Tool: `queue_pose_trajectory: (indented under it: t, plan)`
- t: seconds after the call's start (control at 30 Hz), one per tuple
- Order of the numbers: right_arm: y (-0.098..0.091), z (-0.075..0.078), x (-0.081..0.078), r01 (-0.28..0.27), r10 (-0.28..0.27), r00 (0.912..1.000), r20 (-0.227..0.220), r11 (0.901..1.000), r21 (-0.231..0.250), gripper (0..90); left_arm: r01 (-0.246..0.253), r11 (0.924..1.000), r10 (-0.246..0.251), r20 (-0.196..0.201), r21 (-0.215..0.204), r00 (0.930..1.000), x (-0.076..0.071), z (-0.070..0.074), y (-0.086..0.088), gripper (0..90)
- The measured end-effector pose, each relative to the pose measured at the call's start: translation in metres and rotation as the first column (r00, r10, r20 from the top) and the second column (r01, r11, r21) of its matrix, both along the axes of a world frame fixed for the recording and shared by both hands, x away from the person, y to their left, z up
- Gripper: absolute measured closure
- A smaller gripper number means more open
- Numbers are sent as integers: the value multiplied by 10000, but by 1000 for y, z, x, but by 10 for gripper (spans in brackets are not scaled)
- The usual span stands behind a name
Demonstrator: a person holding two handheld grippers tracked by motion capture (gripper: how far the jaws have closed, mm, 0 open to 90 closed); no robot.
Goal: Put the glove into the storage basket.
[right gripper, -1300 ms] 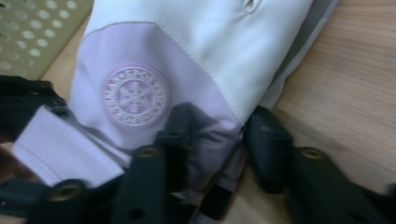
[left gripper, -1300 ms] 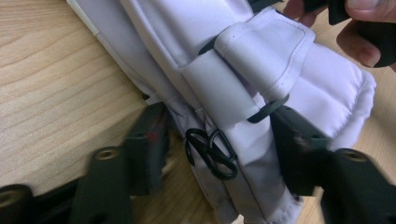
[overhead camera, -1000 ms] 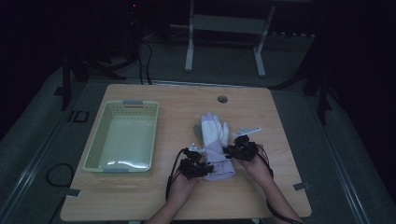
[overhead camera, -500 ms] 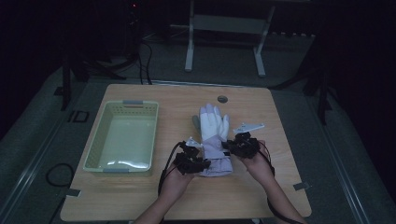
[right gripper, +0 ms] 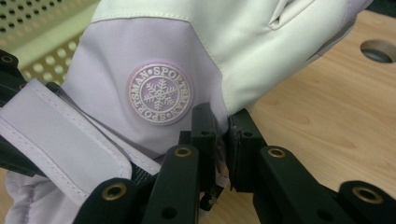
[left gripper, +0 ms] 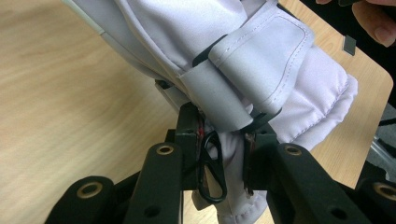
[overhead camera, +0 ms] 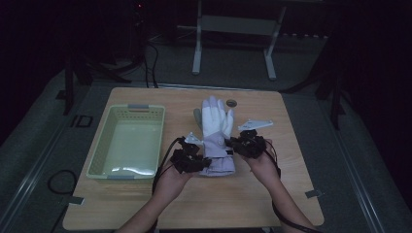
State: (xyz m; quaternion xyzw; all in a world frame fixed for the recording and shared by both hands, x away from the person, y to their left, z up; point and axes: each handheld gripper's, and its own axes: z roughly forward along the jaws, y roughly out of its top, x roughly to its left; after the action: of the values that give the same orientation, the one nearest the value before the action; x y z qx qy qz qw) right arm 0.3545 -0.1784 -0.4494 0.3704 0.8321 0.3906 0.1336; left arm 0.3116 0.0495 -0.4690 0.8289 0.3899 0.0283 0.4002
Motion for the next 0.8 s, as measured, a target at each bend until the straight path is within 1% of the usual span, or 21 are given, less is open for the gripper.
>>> queue_pose_trajectory:
  t: [0.03,0.07,0.1,0.13,0.23,0.27,0.3,0.33,0.37,0.43,0.5,0.53,0.57,0.6,0.63,0.67,0.73,0.77,0.8]
  plan:
    - [4,4,1,32,-33,9999,125,10000,22,828,54,10000,-54,25,61,10000,2,4,4,733]
    - [4,4,1,32,-33,9999,125,10000,22,828,54,10000,-54,25,61,10000,2,4,4,733]
    - [9,7,1,35,-36,9998,200,10000,45,828,52,10000,-53,23,62,10000,3,7,9,734]
    - [9,7,1,35,-36,9998,200,10000,45,828,52,10000,-53,23,62,10000,3,7,9,734]
    - [17,12,2,-3,-1,9998,213,9997,225,827,134,9998,-135,76,137,9999,4,14,19,734]
    - [17,12,2,-3,-1,9998,213,9997,225,827,134,9998,-135,76,137,9999,4,14,19,734]
    - [21,14,3,-54,50,9999,147,9996,295,828,146,9998,-147,77,154,9999,3,16,24,734]
    - [21,14,3,-54,50,9999,147,9996,295,828,146,9998,-147,77,154,9999,3,16,24,734]
    - [26,16,3,-109,103,9998,176,9994,325,828,144,9998,-145,69,145,9999,3,19,29,733]
    - [28,17,2,-106,99,9998,196,9994,332,828,125,9997,-127,85,190,9999,3,21,33,734]
    - [37,21,3,-146,137,9996,243,9991,393,828,63,9996,-64,57,265,10000,3,26,42,734]
    - [37,21,3,-146,137,9996,243,9991,393,828,63,9996,-64,57,265,10000,3,26,42,734]
    - [45,24,3,-199,189,9995,249,9990,398,828,23,9994,-26,74,349,10000,3,30,48,734]
    - [45,24,3,-199,189,9995,249,9990,398,828,23,9994,-26,74,349,10000,3,30,48,734]
    - [54,28,4,-250,238,9993,294,9989,394,828,-19,9991,14,107,429,9999,2,35,56,734]
    - [54,28,4,-250,238,9993,294,9989,394,828,-19,9991,14,107,429,9999,2,35,56,734]
    - [63,32,5,-330,317,9989,334,9987,382,828,-125,9990,121,102,436,9999,2,40,69,734]
    - [63,32,5,-330,317,9989,334,9987,382,828,-125,9990,121,102,436,9999,2,40,69,734]
    - [77,36,6,-428,412,9984,381,9982,429,828,-233,9985,228,118,491,9997,2,44,80,734]
